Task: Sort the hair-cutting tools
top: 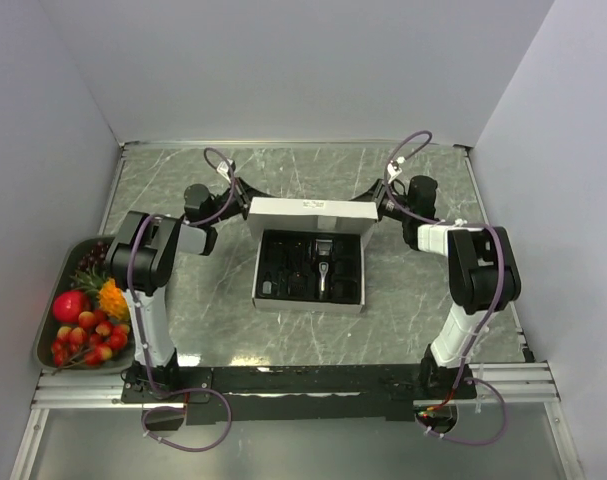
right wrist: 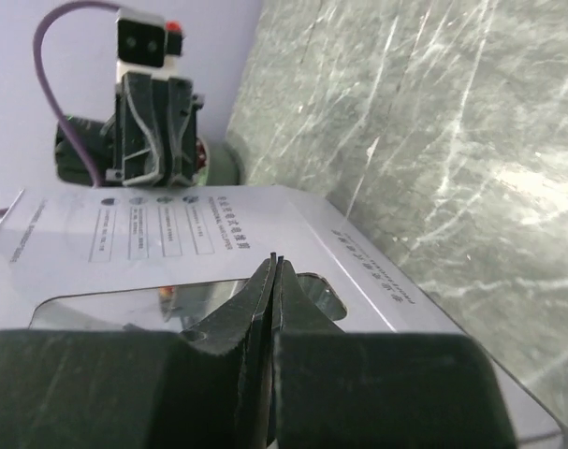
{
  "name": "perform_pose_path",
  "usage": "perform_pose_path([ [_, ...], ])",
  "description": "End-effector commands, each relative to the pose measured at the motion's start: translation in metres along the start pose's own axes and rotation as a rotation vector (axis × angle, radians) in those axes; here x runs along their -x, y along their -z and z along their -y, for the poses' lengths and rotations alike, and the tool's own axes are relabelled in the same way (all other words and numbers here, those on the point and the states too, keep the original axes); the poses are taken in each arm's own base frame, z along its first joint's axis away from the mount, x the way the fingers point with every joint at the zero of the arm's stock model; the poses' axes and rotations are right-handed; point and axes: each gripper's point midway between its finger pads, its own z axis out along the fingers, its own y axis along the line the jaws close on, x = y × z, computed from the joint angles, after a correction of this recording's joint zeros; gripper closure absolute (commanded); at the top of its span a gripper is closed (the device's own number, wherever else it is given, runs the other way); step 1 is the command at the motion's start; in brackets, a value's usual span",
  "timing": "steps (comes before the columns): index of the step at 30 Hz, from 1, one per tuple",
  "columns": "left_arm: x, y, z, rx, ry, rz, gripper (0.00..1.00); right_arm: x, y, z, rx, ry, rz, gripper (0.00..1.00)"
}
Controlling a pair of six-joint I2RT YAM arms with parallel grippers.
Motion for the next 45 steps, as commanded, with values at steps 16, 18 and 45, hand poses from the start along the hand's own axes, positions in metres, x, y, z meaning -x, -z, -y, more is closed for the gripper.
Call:
perform_pose_path([
  [16,0.021,0.07,-0.018,0.639,-0.226,0.337,0.83,0.006,0.084,0.018,-0.593,0.122,0.247,0.96],
  [18,0.019,0.071,-0.015,0.645,-0.23,0.33,0.83,0.008,0.087,0.013,-0.613,0.151,0.255,0.96],
  [45,-0.027,0.074,-0.017,0.621,-0.226,0.223,0.85,-0.057,0.094,-0.005,-0.644,0.146,0.099,0.98],
])
